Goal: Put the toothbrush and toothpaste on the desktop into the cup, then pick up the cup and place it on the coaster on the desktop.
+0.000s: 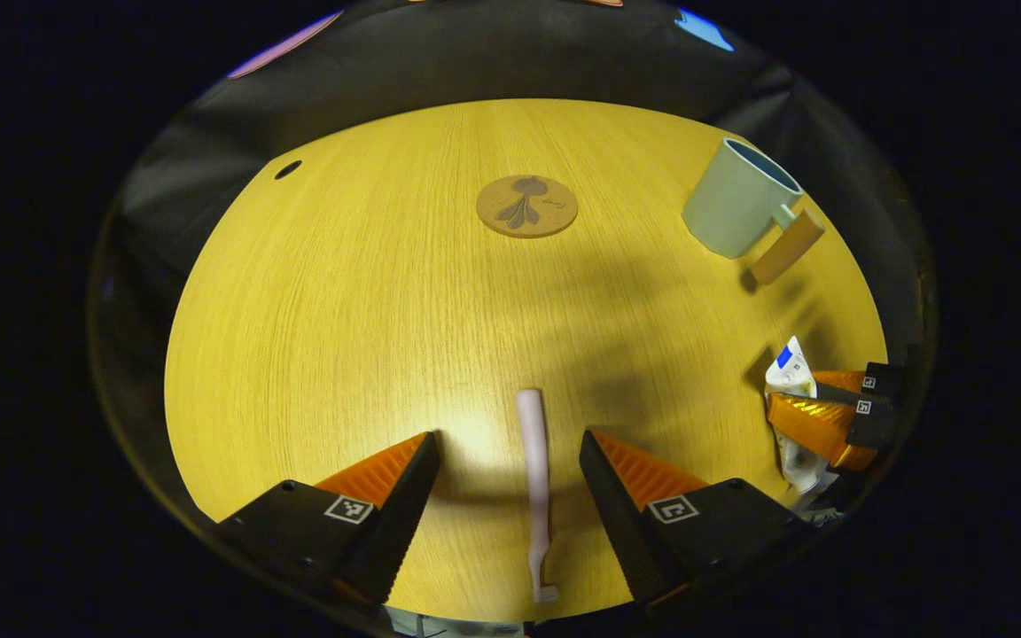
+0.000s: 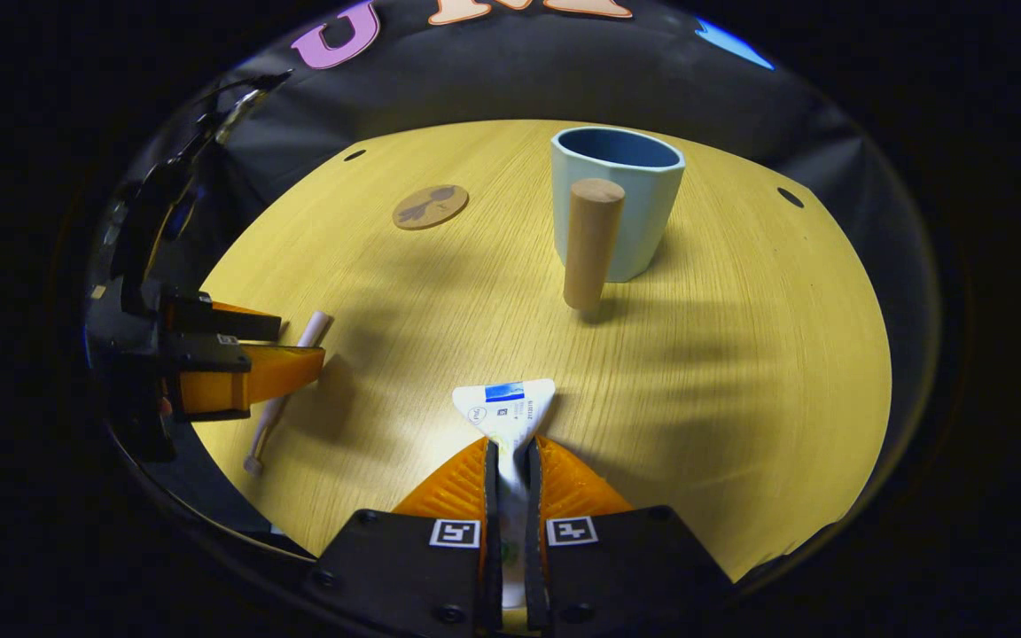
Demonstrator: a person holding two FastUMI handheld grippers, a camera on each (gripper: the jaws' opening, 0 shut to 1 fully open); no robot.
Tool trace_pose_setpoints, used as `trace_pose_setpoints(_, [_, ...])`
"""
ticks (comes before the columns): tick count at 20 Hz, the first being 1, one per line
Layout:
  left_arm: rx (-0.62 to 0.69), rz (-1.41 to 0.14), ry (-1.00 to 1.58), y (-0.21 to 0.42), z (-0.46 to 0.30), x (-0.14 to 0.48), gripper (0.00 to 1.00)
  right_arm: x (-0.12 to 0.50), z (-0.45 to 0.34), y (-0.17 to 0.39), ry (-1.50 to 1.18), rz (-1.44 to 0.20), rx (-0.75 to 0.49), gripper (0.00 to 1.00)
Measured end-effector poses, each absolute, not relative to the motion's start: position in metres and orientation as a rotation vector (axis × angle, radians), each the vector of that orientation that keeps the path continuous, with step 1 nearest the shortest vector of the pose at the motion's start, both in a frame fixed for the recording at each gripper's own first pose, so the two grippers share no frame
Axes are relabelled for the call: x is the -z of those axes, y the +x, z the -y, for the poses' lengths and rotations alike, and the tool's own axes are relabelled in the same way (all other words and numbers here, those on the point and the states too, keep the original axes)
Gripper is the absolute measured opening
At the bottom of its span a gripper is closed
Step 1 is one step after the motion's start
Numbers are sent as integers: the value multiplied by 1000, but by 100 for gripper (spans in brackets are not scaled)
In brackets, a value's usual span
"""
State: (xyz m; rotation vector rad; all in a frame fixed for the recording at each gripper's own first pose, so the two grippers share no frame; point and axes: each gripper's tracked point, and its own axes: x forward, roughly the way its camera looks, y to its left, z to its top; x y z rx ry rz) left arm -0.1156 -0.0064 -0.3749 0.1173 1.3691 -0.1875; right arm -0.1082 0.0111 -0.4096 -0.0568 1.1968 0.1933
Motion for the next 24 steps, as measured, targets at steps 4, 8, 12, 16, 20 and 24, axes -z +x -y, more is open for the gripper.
trace_pose_setpoints(4, [232, -1413, 151, -113, 10, 375, 86, 410, -11, -108, -62, -1197, -195, 13])
trace_pose_setpoints(8, [263, -1421, 163, -113, 15, 375, 52, 410, -11, -107, -68, -1196, -194, 13])
trace_pose_setpoints(12, [259, -1384, 148, -110, 18, 375, 6, 410, -12, -107, -80, -1197, -196, 13])
trace_pose_setpoints(16, [283, -1372, 132, -109, 21, 373, 0, 410, -15, -107, -109, -1196, -211, 10])
trace_pose_setpoints(20, [268, -1331, 70, -108, 23, 373, 0, 410, -16, -107, -113, -1196, -225, 13])
trace_pose_setpoints(24, [251, -1319, 13, -114, 18, 369, 0, 406, -14, -104, -83, -1163, -218, 5])
